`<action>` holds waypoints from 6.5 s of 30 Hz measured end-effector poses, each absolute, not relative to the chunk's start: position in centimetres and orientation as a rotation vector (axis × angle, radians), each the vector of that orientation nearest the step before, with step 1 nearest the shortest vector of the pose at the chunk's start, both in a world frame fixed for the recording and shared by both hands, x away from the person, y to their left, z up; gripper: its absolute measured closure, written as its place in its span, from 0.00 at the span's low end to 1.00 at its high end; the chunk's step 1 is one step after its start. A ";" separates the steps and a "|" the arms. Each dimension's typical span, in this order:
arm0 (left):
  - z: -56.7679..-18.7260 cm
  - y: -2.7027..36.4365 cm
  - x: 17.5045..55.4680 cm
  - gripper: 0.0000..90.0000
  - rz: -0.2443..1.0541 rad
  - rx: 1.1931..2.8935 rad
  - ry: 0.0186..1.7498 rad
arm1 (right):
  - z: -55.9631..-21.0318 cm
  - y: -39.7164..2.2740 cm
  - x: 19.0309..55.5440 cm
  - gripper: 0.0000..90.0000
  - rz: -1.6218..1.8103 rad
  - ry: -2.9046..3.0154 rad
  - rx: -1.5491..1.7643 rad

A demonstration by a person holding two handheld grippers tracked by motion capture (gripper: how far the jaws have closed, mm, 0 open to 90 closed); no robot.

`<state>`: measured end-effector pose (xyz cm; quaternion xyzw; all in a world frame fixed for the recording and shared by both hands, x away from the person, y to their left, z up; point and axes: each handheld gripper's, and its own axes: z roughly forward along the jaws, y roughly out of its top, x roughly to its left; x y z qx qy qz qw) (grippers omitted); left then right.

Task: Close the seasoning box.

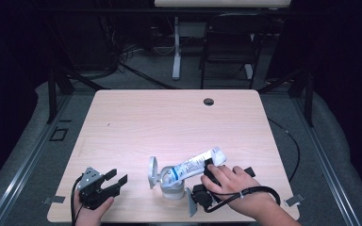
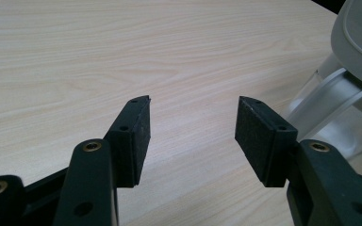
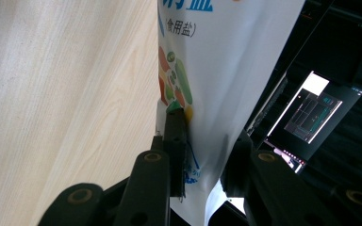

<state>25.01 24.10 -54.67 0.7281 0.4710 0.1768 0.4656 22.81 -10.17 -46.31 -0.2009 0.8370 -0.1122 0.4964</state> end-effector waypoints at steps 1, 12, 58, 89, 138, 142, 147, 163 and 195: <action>-54.7 24.1 25.0 0.51 0.436 1.781 1.156 | -46.3 -10.1 22.8 0.85 -0.277 2.024 -0.486; -54.7 24.1 25.0 0.51 0.436 1.786 1.160 | -46.2 -10.1 23.0 0.86 -0.270 2.028 -0.501; -54.7 24.2 25.0 0.51 0.441 1.783 1.163 | -45.9 -9.8 22.8 0.93 -0.248 2.004 -0.532; -54.9 24.2 25.1 0.51 0.438 1.779 1.166 | -46.0 -9.8 22.9 0.96 -0.271 2.015 -0.534; -54.8 24.2 25.1 0.51 0.440 1.777 1.166 | -45.4 -9.4 22.5 0.99 -0.264 1.953 -0.582; -54.8 24.3 25.1 0.51 0.440 1.776 1.167 | -45.3 -9.3 22.5 1.00 -0.268 1.949 -0.581; -54.8 24.3 25.1 0.51 0.442 1.778 1.165 | -45.3 -9.4 22.5 1.00 -0.267 1.947 -0.585; -54.8 24.3 25.0 0.52 0.441 1.778 1.167 | -45.2 -9.3 22.5 1.00 -0.272 1.934 -0.598; -54.8 24.4 25.0 0.52 0.439 1.778 1.174 | -45.0 -9.3 22.5 1.00 -0.293 1.918 -0.615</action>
